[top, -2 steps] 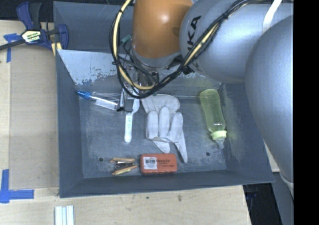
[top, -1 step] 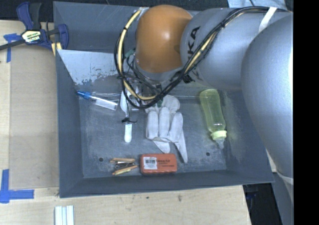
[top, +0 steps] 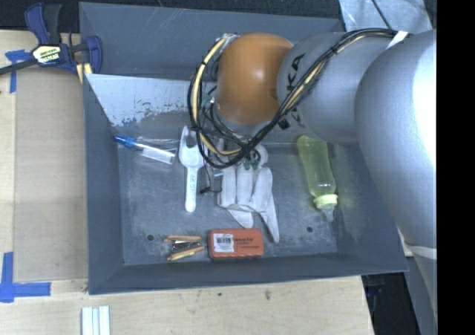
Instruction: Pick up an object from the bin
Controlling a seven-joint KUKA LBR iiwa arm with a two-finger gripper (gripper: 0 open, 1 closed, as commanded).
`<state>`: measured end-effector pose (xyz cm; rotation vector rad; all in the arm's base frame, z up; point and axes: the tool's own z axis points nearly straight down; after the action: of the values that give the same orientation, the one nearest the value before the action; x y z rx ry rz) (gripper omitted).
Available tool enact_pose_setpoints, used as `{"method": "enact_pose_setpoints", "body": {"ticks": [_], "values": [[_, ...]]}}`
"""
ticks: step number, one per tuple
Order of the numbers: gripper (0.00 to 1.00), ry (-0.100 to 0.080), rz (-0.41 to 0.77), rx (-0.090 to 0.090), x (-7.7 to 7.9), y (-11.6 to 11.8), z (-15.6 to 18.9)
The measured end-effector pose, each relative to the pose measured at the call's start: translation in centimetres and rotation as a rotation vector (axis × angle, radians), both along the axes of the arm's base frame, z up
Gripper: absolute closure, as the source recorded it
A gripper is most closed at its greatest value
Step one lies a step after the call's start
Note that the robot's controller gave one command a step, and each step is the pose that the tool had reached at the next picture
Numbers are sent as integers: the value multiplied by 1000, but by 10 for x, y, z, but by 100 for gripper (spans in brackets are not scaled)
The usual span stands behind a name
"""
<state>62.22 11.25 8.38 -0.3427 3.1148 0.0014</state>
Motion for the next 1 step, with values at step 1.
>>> {"method": "enact_pose_setpoints", "body": {"ticks": [1], "values": [[100, 2, 281, -1, -19, 17, 3]]}}
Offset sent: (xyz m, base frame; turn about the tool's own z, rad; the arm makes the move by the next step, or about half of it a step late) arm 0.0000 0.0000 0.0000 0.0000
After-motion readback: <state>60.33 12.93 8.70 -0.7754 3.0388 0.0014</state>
